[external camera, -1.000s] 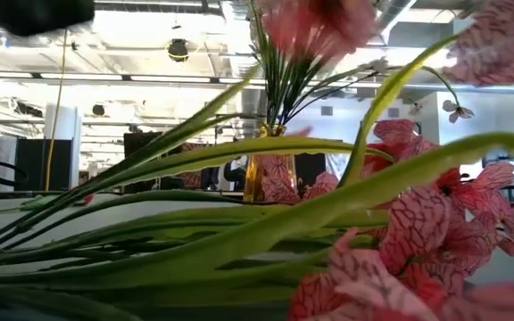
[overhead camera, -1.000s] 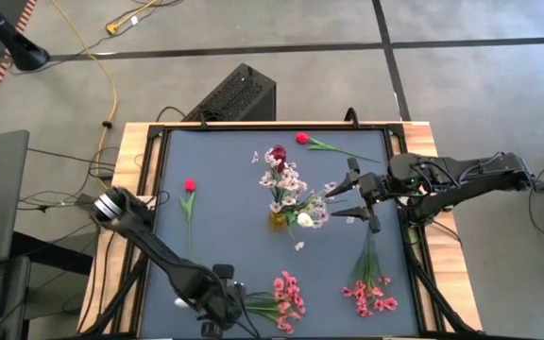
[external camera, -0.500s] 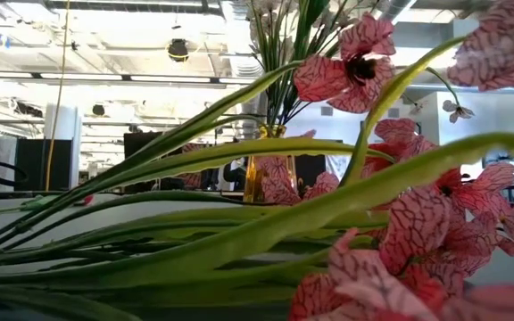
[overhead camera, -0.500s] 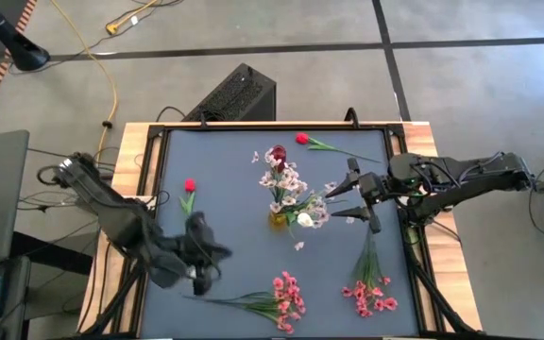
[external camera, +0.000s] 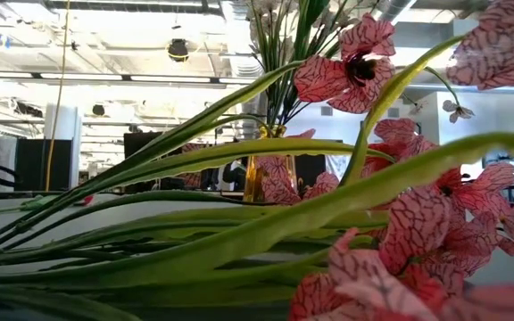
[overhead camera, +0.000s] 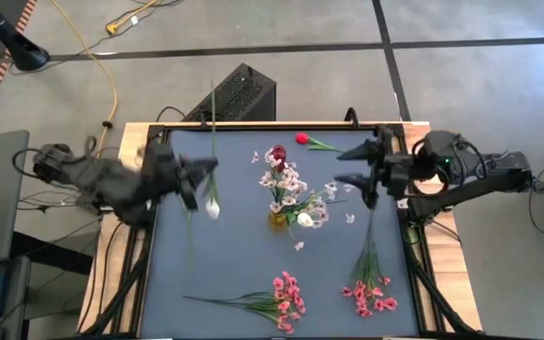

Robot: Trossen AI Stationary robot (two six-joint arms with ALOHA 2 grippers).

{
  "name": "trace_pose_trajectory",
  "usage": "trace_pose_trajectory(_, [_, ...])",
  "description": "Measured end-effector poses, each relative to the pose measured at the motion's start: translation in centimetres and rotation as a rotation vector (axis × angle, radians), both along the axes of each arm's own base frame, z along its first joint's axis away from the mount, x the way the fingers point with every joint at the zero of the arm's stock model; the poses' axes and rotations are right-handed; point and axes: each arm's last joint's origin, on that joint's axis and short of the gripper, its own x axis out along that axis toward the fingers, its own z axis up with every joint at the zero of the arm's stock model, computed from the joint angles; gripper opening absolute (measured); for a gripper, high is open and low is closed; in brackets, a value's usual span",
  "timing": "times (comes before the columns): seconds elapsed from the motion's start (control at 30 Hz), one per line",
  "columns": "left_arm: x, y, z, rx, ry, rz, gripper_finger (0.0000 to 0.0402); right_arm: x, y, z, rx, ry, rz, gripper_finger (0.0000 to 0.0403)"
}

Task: Sort flowers into vase by color
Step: Put the white flower into the yellow flower vase

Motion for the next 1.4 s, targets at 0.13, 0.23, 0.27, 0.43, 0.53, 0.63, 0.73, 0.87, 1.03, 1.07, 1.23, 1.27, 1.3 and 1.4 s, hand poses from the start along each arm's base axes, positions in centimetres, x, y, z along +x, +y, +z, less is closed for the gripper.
trace_pose_trajectory(0.13, [0.8,3.7,0.5,-0.058,-0.046,-0.112,0.0,1.1,-1.0,-0.1,-0.331,-0.013,-0.134,0.0248])
trace_pose_trajectory(0.23, [1.8,5.5,0.6,-0.115,-0.09,-0.199,0.0,2.5,-1.8,-0.6,-0.534,0.017,-0.225,0.0248])
trace_pose_trajectory(0.27, [2.1,6.1,0.6,-0.133,-0.105,-0.23,0.0,3.1,-2.1,-0.8,-0.609,0.03,-0.254,0.0248])
trace_pose_trajectory(0.43, [3.4,8.2,0.7,-0.165,-0.159,-0.322,0.0,6.4,-3.4,-1.2,-1.009,-0.006,-0.411,0.0248])
trace_pose_trajectory(0.53, [3.2,9.5,0.9,-0.186,-0.191,-0.286,0.0,8.0,-4.3,-0.8,-1.198,-0.107,-0.565,0.0248])
trace_pose_trajectory(0.63, [2.9,10.8,1.1,-0.185,-0.218,-0.245,0.0,9.4,-5.4,-0.8,-1.297,-0.165,-0.685,0.0248])
trace_pose_trajectory(0.73, [2.6,12.0,1.1,-0.196,-0.224,-0.241,0.0,10.9,-7.0,-0.7,-1.299,-0.125,-0.691,0.0248])
trace_pose_trajectory(0.87, [3.2,13.1,0.4,-0.224,-0.186,-0.313,0.0,13.2,-9.2,-1.1,-1.308,-0.051,-0.703,0.0248])
trace_pose_trajectory(1.03, [3.4,13.7,-0.3,-0.244,-0.128,-0.345,0.0,16.2,-10.8,-2.4,-1.324,-0.007,-0.683,0.0248])
trace_pose_trajectory(1.07, [3.3,13.8,-0.6,-0.255,-0.097,-0.335,0.0,16.8,-10.9,-2.6,-1.327,-0.008,-0.678,0.0248])
trace_pose_trajectory(1.23, [3.1,14.4,-1.6,-0.269,-0.009,-0.297,0.0,19.0,-10.9,-3.0,-1.328,-0.063,-0.696,0.0248])
trace_pose_trajectory(1.27, [3.0,14.5,-1.7,-0.272,0.001,-0.288,0.0,19.3,-10.8,-3.0,-1.329,-0.065,-0.695,0.0248])
trace_pose_trajectory(1.3, [2.9,14.7,-1.8,-0.275,0.009,-0.281,0.0,19.6,-10.9,-2.9,-1.329,-0.073,-0.698,0.0248])
trace_pose_trajectory(1.4, [2.8,15.0,-2.0,-0.28,0.026,-0.278,0.0,20.4,-10.9,-3.0,-1.329,-0.074,-0.695,0.0248])
